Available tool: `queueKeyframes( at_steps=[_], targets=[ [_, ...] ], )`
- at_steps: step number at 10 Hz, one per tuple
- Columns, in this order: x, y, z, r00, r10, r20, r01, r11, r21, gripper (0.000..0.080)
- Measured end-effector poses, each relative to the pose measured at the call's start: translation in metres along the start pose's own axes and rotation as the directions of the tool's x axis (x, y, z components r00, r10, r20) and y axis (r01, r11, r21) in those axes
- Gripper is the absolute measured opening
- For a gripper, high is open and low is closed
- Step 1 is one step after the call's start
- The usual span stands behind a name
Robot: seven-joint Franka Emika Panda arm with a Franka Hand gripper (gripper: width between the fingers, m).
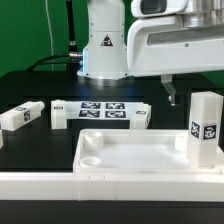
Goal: Assemble desk
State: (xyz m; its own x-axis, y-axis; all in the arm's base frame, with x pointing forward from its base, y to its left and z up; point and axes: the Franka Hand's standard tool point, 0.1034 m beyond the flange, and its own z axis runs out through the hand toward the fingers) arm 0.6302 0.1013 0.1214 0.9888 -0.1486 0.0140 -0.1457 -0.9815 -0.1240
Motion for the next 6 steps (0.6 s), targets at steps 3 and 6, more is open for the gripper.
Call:
queueKeyframes(
  at_steps=[3, 6],
  targets=[
    [0.0009, 0.0034, 0.0001, 0.966, -0.259, 0.001, 0.259, 0.966, -0.013, 0.0649],
    [0.0008, 0.0008, 0.0, 0.939, -0.343, 0.0, 0.343, 0.939, -0.017, 0.0522]
  ],
)
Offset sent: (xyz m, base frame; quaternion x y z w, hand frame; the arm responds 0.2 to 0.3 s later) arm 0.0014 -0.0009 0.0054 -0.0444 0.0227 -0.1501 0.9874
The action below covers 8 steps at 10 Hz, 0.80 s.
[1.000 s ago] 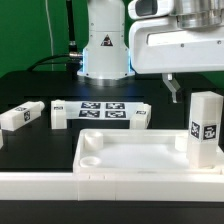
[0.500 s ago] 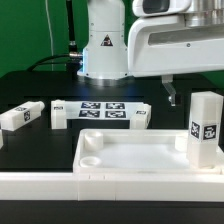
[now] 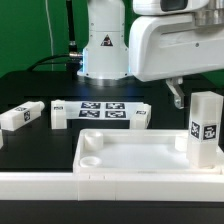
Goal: Assemble desk
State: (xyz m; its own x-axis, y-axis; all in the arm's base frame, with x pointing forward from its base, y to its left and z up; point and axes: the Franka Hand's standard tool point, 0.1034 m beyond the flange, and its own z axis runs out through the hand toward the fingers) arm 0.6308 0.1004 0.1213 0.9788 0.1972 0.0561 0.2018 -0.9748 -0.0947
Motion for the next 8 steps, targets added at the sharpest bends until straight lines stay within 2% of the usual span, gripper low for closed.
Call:
queueKeyframes(
  at_steps=[1, 2, 5, 7, 8],
  targets=[
    [0.0, 0.0, 0.0, 1.0, 0.0, 0.0, 0.0, 1.0, 0.0, 0.0383],
    [0.0, 0.0, 0.0, 1.0, 0.0, 0.0, 0.0, 1.0, 0.0, 0.0285],
    [0.0, 0.0, 0.0001, 1.0, 0.015, 0.0, -0.015, 1.0, 0.0, 0.0287],
    [-0.0002, 0.0004, 0.0002, 0.986, 0.167, 0.001, -0.167, 0.986, 0.004, 0.0287],
    [-0.0004, 0.0017, 0.0002, 0.967, 0.254, 0.002, -0.254, 0.967, 0.017, 0.0287]
  ],
)
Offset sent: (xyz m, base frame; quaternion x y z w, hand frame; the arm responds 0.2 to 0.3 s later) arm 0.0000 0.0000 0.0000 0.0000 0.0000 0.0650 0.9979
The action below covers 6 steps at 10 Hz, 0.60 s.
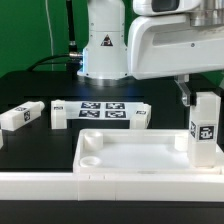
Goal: Assemble desk
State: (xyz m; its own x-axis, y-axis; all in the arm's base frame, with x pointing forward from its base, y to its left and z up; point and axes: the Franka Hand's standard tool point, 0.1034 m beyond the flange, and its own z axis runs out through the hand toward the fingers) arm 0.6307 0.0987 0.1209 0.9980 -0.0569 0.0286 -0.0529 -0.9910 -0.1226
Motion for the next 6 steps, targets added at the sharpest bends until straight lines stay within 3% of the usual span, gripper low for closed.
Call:
queueKeyframes(
  at_steps=[3, 6],
  targets=[
    [0.001, 0.0043, -0.0003, 0.958, 0.286, -0.003, -0.285, 0.958, 0.036, 0.0287],
    [-0.0003, 0.0041, 0.0003, 0.804, 0.594, 0.022, -0.595, 0.802, 0.058, 0.0288]
  ],
)
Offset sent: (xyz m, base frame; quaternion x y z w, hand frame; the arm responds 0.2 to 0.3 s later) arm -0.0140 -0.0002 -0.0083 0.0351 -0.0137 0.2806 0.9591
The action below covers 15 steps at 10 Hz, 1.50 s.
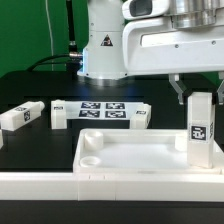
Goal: Assemble desk
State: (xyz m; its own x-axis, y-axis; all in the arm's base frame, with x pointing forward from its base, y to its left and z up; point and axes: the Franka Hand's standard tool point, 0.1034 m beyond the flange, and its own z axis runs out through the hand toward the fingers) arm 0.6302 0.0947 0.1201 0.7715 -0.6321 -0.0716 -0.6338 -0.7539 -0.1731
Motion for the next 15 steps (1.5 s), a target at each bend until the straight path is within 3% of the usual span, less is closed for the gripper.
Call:
queueKeyframes(
  at_steps=[6, 10, 12, 15],
  targets=[
    [-0.002, -0.002, 0.001, 0.929, 0.369, 0.012, -0.369, 0.929, 0.008, 0.0288],
    [-0.002, -0.002, 0.001, 0.934, 0.357, 0.012, -0.357, 0.934, 0.008, 0.029],
    [-0.003, -0.004, 0.001, 0.945, 0.326, 0.013, -0.326, 0.945, 0.006, 0.06],
    [-0.008, -0.01, 0.001, 0.999, -0.032, -0.019, 0.031, 0.999, -0.029, 0.0647]
  ],
)
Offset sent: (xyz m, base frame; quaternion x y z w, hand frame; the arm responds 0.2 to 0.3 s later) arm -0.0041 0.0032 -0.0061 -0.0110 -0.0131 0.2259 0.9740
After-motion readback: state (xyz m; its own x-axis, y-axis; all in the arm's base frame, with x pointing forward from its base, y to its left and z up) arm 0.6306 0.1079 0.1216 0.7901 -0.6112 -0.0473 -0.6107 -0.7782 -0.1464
